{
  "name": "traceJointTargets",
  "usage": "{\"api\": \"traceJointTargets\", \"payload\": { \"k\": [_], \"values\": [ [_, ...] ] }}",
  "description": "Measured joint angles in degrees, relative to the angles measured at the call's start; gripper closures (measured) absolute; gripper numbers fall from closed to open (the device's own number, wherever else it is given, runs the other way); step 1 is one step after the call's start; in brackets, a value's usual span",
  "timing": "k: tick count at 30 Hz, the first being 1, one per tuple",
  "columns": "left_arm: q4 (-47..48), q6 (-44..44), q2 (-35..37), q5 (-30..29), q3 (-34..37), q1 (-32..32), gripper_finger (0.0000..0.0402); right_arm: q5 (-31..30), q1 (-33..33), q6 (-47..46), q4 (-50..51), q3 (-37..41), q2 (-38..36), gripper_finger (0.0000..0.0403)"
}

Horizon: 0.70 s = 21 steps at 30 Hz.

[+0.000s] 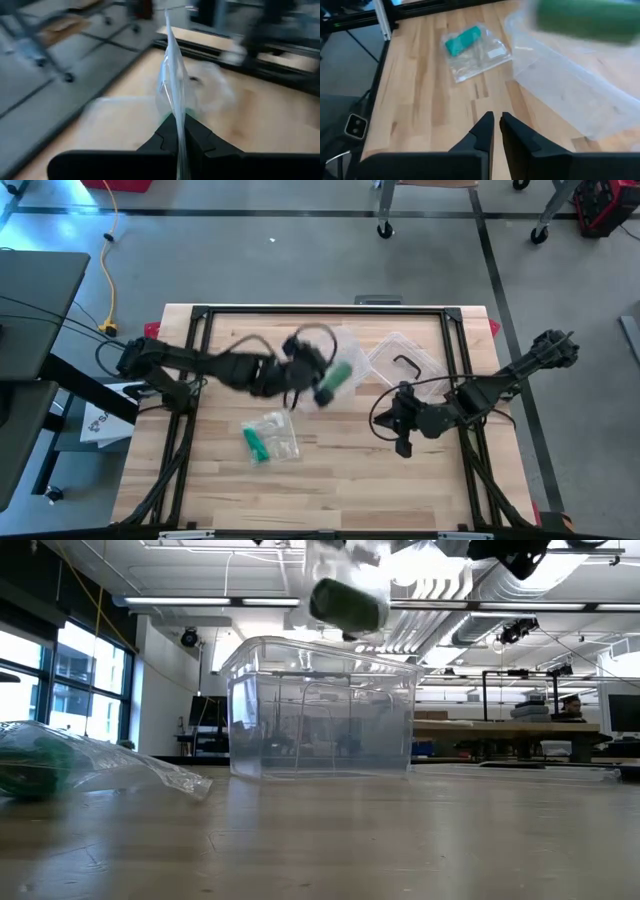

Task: Roll bandage
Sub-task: Put the transparent zip bag with the green bandage into the transparent bin

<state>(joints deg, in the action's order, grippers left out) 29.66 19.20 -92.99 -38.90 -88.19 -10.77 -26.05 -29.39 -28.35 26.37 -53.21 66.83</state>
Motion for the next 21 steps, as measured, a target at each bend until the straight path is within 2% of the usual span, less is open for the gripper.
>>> {"api": "traceJointTargets", "payload": {
  "k": [4, 8, 11, 16, 21],
  "values": [
    [-0.1, 1.2, -0.1, -0.2, -0.5, 7.4, 0.0401, -1.6, -2.4, 0.2, 0.0, 0.0, -0.1, 0.0375],
    [0.2, 5.1, -1.7, 3.7, -0.1, 12.7, 0.0401, -1.6, -4.2, 0.3, 0.3, 0.0, -0.1, 0.0375],
    [-0.5, 8.5, -2.9, 7.9, 1.3, 14.3, 0.0401, -2.7, -5.3, 0.3, 1.0, 0.0, -0.1, 0.0375],
    [-1.2, 9.0, -6.1, 14.5, 1.5, 14.8, 0.0401, -6.7, -7.1, 0.2, 1.3, 0.1, -0.1, 0.0375],
    [-2.0, 8.6, -9.4, 15.8, 1.6, 14.5, 0.0391, -8.4, -7.8, 0.1, 1.3, 0.1, -0.1, 0.0375]
  ]
}}
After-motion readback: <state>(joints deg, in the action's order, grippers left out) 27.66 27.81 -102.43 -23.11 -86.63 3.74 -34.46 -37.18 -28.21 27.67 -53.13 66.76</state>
